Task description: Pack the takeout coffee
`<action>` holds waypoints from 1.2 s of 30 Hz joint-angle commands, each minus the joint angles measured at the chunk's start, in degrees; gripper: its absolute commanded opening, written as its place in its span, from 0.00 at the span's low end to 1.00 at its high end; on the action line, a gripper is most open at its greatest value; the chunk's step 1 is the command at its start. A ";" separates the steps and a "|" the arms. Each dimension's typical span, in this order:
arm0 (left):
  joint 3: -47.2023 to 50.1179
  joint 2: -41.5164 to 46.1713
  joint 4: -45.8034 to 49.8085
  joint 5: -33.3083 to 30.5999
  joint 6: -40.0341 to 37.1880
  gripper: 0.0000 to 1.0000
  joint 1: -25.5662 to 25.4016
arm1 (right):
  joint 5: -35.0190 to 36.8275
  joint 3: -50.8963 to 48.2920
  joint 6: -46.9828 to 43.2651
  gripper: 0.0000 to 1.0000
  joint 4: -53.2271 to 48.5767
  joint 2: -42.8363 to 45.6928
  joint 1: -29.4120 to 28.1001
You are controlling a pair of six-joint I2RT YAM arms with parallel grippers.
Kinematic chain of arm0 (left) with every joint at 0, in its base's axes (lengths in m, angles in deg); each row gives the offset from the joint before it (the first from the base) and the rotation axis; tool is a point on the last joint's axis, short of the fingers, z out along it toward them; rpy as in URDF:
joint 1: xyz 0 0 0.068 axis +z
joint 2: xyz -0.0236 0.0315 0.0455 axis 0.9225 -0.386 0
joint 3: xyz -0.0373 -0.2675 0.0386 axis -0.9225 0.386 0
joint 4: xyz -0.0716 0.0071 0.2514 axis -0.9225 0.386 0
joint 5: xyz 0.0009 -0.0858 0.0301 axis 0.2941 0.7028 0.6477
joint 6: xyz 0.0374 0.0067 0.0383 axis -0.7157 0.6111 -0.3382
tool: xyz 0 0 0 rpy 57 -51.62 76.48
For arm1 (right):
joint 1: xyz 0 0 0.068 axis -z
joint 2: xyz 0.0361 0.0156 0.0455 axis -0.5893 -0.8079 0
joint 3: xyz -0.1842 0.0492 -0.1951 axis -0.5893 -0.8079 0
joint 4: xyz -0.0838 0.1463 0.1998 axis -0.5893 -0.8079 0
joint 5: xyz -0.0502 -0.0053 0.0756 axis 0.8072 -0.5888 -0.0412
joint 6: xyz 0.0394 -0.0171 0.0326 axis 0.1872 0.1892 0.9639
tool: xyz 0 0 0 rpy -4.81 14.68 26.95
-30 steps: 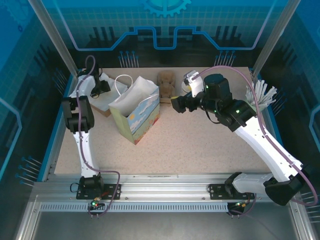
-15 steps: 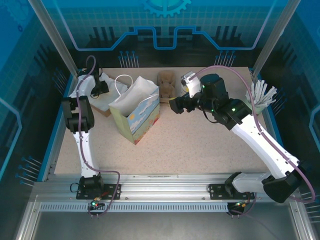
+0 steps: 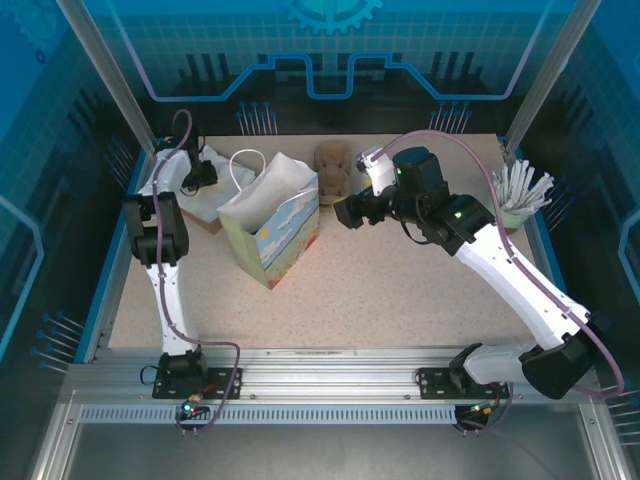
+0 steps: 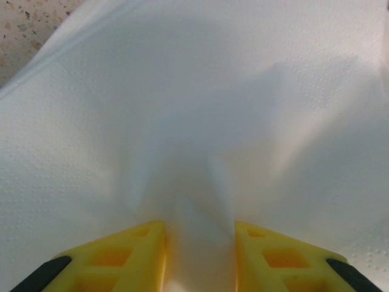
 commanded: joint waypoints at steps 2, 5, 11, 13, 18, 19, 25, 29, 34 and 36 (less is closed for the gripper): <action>-0.80 3.36 1.78 -0.29 -1.62 0.33 -0.37 | -1.07 0.00 0.72 0.91 0.79 -0.55 0.65; -0.77 3.39 1.78 -0.37 -1.83 0.30 -0.33 | -1.08 0.01 0.69 0.91 0.79 -0.65 0.64; -0.79 3.10 2.01 -0.35 -2.14 0.21 -0.33 | -1.15 0.05 0.69 0.91 0.56 -1.09 0.62; -0.78 3.52 2.11 -0.76 -2.34 0.21 -0.31 | -1.24 0.09 0.75 0.91 0.60 -1.23 0.67; -0.14 6.55 1.46 -2.46 -2.82 0.11 -0.27 | -1.21 0.26 0.62 0.91 0.18 -1.13 0.70; -0.01 7.31 1.28 -2.65 -2.95 0.09 -0.27 | -1.22 0.26 0.61 0.91 0.17 -1.05 0.76; 0.73 13.20 0.83 -3.63 -2.54 0.00 0.06 | -1.08 0.31 0.45 0.91 -0.12 -0.44 0.73; 2.83 19.49 -0.77 -3.65 -1.56 0.00 0.32 | -0.78 0.54 0.24 0.91 -0.44 0.05 0.69; 6.39 29.15 -3.44 -3.43 0.27 0.00 0.42 | -1.27 1.34 0.26 0.91 -0.45 0.35 0.69; 7.46 33.06 -4.03 -3.12 0.64 0.00 0.42 | -2.09 1.96 0.44 0.91 -0.27 0.12 0.73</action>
